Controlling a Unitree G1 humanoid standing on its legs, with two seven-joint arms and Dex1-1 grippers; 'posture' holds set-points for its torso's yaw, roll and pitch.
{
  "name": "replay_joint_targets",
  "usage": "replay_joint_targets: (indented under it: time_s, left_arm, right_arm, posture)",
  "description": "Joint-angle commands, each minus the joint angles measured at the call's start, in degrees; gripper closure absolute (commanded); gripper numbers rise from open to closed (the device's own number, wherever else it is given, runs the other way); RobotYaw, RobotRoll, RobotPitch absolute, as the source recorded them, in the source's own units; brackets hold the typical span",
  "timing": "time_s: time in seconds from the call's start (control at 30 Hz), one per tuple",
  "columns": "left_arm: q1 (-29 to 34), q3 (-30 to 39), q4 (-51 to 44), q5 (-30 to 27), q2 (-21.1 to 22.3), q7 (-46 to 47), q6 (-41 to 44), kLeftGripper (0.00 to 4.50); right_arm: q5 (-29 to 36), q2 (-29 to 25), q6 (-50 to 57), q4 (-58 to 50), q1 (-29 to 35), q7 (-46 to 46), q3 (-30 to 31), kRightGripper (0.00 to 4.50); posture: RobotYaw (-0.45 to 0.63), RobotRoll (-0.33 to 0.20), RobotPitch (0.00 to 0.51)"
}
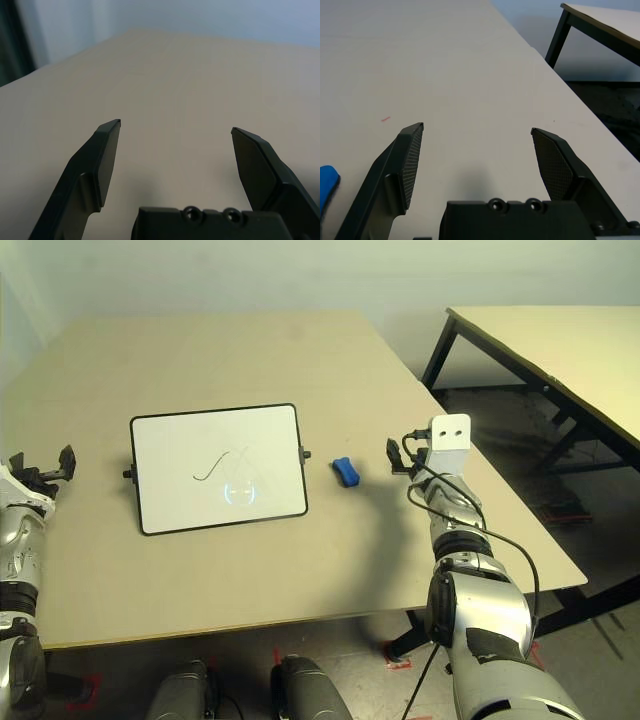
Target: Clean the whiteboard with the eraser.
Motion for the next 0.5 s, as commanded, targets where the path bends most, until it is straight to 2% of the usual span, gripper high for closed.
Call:
replay_joint_targets:
  time_s: [0.03, 0.3, 0.5]
  left_arm:
    - [0.4, 1.5, 3.5, -0.5, 0.8, 1.5, 1.0, 0.0]
    - [-3.2, -0.3, 1.2, -1.0, 0.4, -3.0, 1.8, 0.0]
    - [-5.7, -3.1, -6.3, -2.7, 2.0, -11.9, 7.0, 0.0]
  right_arm:
    - [-0.2, -0.5, -0.5, 0.9, 1.1, -0.5, -0.5, 0.02]
    - [-0.7, -1.4, 2.4, -0.9, -0.9, -0.9, 0.3, 0.02]
    - [-1.3, -0.6, 9.9, -6.3, -2.5, -0.1, 2.3, 0.02]
  posture:
    - [0.01, 0.0, 0.049]
    - [-0.02, 0.0, 0.044]
    - [-0.04, 0.0, 0.031]
